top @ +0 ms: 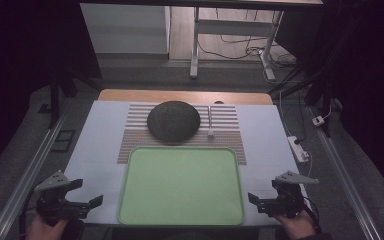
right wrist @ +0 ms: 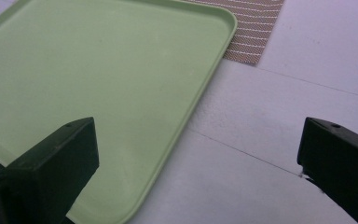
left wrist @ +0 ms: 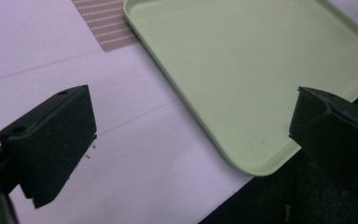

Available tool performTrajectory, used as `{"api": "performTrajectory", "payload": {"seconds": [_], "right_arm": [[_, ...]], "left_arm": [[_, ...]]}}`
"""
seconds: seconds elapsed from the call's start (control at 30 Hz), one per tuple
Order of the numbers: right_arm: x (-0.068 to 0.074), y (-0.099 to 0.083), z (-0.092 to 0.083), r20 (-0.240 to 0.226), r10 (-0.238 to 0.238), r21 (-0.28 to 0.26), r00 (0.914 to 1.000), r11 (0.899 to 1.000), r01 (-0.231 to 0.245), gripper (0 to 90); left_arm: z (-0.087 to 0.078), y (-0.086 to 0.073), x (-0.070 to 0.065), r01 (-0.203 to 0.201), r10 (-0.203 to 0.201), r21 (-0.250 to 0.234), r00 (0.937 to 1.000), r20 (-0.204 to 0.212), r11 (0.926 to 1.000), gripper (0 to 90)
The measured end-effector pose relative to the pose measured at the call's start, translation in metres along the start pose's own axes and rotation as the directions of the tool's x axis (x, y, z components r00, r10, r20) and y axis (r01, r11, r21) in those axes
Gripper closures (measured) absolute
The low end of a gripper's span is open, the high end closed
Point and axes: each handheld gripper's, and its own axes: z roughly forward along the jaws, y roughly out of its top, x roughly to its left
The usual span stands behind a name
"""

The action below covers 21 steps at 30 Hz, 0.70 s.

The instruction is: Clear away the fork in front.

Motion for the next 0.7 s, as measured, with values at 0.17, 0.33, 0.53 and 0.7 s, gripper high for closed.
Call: {"api": "performTrajectory", "payload": {"seconds": [0.17,0.33,0.53,0.7], "right_arm": [[0.0014,0.0004,0.0004,-0.008,-0.012,0.005,0.9999,1.0,0.012,0.0],[0.0023,0.001,0.0021,-0.016,-0.023,0.018,0.9996,1.0,0.023,0.0],[0.0025,0.0008,0.0017,-0.024,-0.028,0.017,0.9993,0.999,0.029,0.0],[0.0035,0.001,0.0019,-0.02,-0.04,0.019,0.999,0.999,0.04,0.0]], "left_arm": [[0.0008,-0.0001,0.002,0.007,-0.007,0.01,0.9998,0.02,0.9999,2.3],[0.0024,0.0006,0.0028,0.01,-0.011,0.024,0.9996,0.027,0.9996,3.7],[0.0053,0.0022,-0.0016,-0.024,0.023,0.051,0.9997,0.012,0.9984,3.8],[0.0045,0.0019,-0.0007,-0.017,0.016,0.046,0.9997,0.017,0.9988,3.7]]}}
